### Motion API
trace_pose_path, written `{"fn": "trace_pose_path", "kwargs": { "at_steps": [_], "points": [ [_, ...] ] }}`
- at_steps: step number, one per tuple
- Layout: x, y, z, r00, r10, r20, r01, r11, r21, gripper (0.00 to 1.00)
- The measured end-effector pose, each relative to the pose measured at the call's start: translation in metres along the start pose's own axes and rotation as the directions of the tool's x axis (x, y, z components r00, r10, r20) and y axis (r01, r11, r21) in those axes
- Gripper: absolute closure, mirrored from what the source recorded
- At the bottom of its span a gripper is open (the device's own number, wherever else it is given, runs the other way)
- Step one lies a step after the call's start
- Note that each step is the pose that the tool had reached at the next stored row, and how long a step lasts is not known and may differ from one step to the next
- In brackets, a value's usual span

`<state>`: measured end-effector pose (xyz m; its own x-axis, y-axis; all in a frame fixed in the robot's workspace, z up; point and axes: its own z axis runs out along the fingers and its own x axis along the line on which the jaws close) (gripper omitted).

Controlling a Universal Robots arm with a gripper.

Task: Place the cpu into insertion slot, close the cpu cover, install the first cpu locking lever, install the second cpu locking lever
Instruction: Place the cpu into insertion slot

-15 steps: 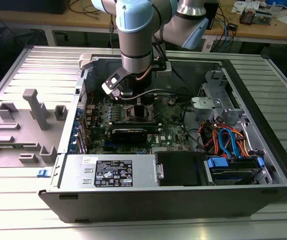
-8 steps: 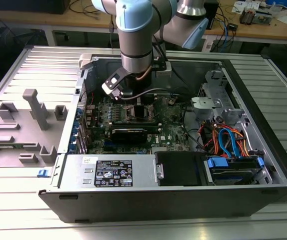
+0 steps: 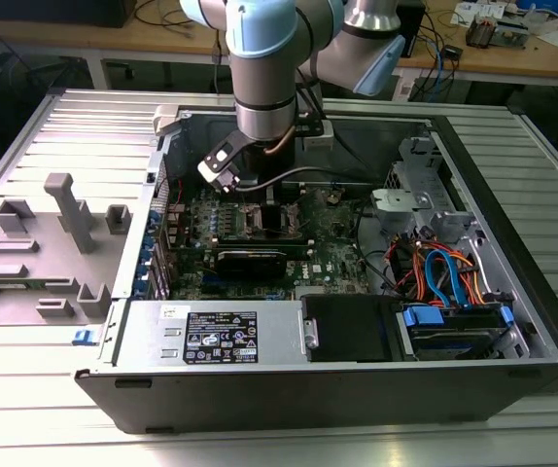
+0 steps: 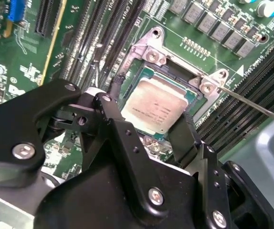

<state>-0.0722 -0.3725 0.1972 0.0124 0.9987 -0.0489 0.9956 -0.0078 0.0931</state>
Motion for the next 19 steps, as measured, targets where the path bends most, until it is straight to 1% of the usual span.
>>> {"fn": "trace_pose_path", "kwargs": {
  "at_steps": [1,3,5,6,7,8,9,12,19],
  "points": [
    [0.0001,0.0001,0.0003,1.0,0.001,-0.0074,-0.001,1.0,0.0,0.33],
    [0.0003,0.0006,0.0007,0.9999,0.001,-0.0124,-0.001,1.0,-0.0001,0.33],
    [0.0005,0.0007,0.0009,0.9997,0.002,-0.0237,-0.002,1.0,0.0001,0.33],
    [0.0007,0.0007,0.0009,0.9996,0.002,-0.0278,-0.002,1.0,0.0001,0.33],
    [0.0007,0.0008,0.0009,0.9996,0.003,-0.0287,-0.003,1.0,0.0001,0.33],
    [0.0008,0.0008,0.0009,0.9996,0.002,-0.0274,-0.002,1.0,0.0001,0.33],
    [0.0007,0.0008,0.0009,0.9998,0.001,-0.0178,-0.001,1.0,-0.0001,0.33],
    [0.0007,0.0008,0.0004,0.9999,0.001,-0.0167,-0.001,1.0,0.0002,0.33],
    [0.0006,0.001,-0.0023,0.9999,0.001,-0.0167,-0.001,1.0,0.0002,0.33]
  ]
}}
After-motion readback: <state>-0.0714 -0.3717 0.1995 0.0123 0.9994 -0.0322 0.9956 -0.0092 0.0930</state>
